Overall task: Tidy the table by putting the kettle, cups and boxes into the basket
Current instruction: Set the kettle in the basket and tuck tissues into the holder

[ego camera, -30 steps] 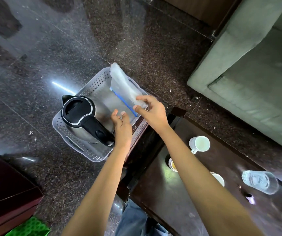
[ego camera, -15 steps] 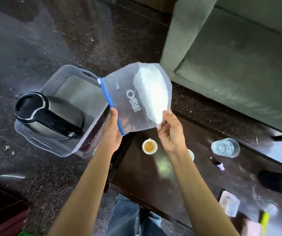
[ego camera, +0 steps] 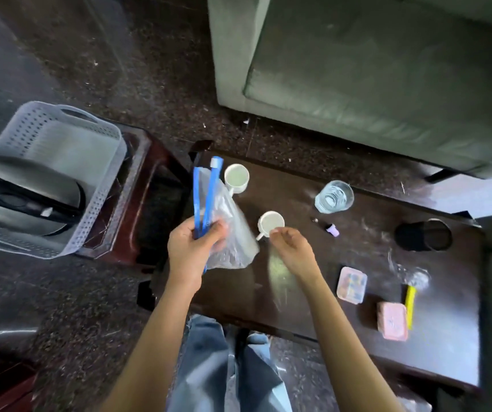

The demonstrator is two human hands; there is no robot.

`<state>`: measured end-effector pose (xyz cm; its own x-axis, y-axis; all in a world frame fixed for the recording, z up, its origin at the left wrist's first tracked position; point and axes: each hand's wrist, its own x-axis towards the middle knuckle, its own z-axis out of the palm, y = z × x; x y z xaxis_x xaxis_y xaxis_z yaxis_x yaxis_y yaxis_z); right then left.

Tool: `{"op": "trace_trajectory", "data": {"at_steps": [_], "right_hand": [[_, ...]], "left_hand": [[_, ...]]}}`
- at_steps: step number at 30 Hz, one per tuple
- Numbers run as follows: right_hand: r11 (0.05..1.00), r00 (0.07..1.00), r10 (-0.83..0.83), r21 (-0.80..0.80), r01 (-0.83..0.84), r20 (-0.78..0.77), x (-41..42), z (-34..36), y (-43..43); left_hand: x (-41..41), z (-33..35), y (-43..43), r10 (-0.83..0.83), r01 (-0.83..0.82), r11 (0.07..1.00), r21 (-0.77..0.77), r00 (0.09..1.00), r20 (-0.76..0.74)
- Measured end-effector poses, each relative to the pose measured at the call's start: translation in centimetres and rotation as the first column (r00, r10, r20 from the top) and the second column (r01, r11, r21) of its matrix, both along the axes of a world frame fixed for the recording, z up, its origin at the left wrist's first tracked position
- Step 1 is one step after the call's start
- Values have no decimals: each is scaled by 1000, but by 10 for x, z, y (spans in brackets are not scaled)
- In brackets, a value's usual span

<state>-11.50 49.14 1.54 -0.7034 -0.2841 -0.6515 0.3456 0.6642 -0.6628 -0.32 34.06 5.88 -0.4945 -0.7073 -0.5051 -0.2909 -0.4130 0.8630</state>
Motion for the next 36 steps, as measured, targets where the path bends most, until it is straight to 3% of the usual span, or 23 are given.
{"op": "trace_trajectory", "data": {"at_steps": [1, 3, 5, 6, 8, 11, 15, 19, 21, 23, 24, 26, 27, 28, 30, 31, 33, 36], "right_hand": [[999, 999, 40, 6, -40, -26, 6, 4, 10], [981, 1000, -13, -196, 15, 11, 19, 14, 24], [865, 970, -67, -471, 173, 233, 34, 23, 34], [825, 950, -67, -518, 225, 306, 39, 23, 37], [870, 953, -82, -446, 212, 293, 46, 13, 40], [945, 950, -198, -211, 250, 240, 53, -9, 50], [971, 957, -222, -45, 234, 187, 52, -43, 82], [988, 981, -153, -6, 155, 122, 45, -56, 113], [989, 988, -143, 34, 142, 57, 39, -61, 126], [983, 986, -94, 144, 113, -135, 39, -63, 137], [967, 949, -7, 240, 87, -315, 41, -64, 140], [938, 758, 201, 344, 33, -621, 48, -63, 145], [947, 673, 264, 317, -46, -691, 51, -60, 144], [945, 646, 324, 275, -179, -692, 54, -57, 143], [902, 723, 425, 190, -387, -545, 59, -55, 141], [914, 801, 401, 143, -379, -445, 59, -56, 141], [973, 944, 221, 127, -195, -244, 51, -63, 142], [975, 990, 136, 174, -140, 38, 33, -75, 139]], "left_hand": [[4, 2, 14, -44, 53, 992, -113, 996, 82], [12, 2, 41, -94, 181, 925, -335, 961, 260], [13, -1, 69, -128, 316, 824, -470, 912, 389], [13, -6, 82, -150, 371, 792, -485, 888, 435], [12, -21, 105, -207, 451, 768, -455, 847, 490], [13, -52, 130, -311, 538, 761, -362, 793, 525], [19, -87, 149, -522, 652, 722, -230, 732, 438], [25, -102, 161, -508, 704, 632, -323, 692, 514], [24, -105, 168, -432, 697, 600, -392, 695, 574], [19, -104, 175, -380, 704, 564, -432, 686, 621], [15, -103, 179, -364, 709, 548, -444, 680, 637], [6, -100, 188, -340, 705, 526, -476, 687, 643], [2, -98, 191, -346, 706, 524, -475, 687, 639], [-3, -97, 193, -369, 719, 523, -458, 676, 638], [-10, -98, 197, -399, 764, 485, -425, 626, 670], [-12, -98, 198, -395, 783, 458, -422, 604, 692], [-16, -100, 201, -376, 788, 412, -457, 604, 703], [-17, -110, 209, -342, 800, 262, -540, 600, 723]]}}
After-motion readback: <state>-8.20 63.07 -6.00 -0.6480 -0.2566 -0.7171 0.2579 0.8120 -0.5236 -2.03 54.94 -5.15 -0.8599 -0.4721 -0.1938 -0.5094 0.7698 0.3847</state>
